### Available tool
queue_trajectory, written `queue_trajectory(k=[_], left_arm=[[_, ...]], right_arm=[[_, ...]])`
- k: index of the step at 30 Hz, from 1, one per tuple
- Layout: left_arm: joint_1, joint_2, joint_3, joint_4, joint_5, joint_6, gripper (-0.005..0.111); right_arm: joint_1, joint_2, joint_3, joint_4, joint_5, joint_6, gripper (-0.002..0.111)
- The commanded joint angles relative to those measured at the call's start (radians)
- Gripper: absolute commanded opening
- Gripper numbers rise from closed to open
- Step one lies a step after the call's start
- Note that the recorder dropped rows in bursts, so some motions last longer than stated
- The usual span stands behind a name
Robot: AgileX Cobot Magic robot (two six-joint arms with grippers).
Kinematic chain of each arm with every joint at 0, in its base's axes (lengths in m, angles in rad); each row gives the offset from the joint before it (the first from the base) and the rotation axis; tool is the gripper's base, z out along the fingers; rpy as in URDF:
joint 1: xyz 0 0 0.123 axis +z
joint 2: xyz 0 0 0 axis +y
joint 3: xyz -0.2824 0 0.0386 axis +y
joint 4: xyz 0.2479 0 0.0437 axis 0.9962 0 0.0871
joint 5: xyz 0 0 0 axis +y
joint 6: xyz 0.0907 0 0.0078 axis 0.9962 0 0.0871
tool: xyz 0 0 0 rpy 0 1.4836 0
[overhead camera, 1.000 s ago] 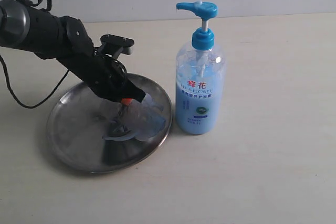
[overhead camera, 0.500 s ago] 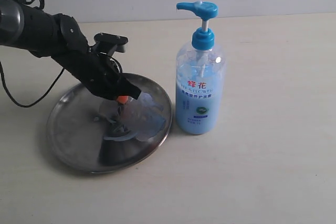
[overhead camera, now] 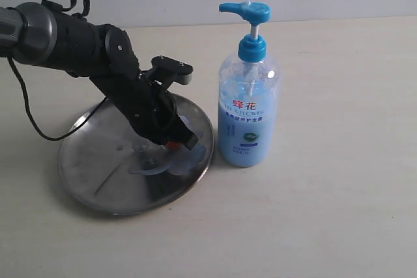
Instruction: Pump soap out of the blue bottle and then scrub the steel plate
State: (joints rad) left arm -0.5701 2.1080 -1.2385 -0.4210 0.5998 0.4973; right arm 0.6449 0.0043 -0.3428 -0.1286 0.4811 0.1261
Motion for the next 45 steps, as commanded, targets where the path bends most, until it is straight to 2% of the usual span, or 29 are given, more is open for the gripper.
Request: queue_trajectory(k=[1,14,20,28,35,41,45], left_arm=[[-0.018,0.045,0.04,0.041,0.055,-0.008,0.0],[-0.005,0.045,0.04,0.038,-0.239,-0.055,0.0],[0.011,0.057,0.026,0.046,-0.295,-0.055,0.0],[0.011,0.086,0.0,0.046,-0.223,-0.046,0.0],[0.007,0.086,0.0,0.038,-0.073,-0.012,0.0],[0.007,0.086,0.0,-0.106,0.095,0.128,0.0],[0.003,0.086,0.0,-0.123,0.169,0.135,0.0]], right_arm=[[0.002,-0.004,0.01,-0.002,-0.005,-0.001,0.0],[0.002,-0.004,0.01,-0.005,-0.005,-0.001,0.0],[0.002,-0.004,0.01,-0.005,-0.005,-0.001,0.0],[0.002,-0.004,0.01,-0.005,-0.005,-0.001,0.0],[0.002,-0.004,0.01,-0.005,-0.005,-0.001,0.0],[0.002,-0.004,0.01,-0.005,-0.005,-0.001,0.0],[0.002,-0.004,0.01,-0.005,-0.005,-0.001,0.0]])
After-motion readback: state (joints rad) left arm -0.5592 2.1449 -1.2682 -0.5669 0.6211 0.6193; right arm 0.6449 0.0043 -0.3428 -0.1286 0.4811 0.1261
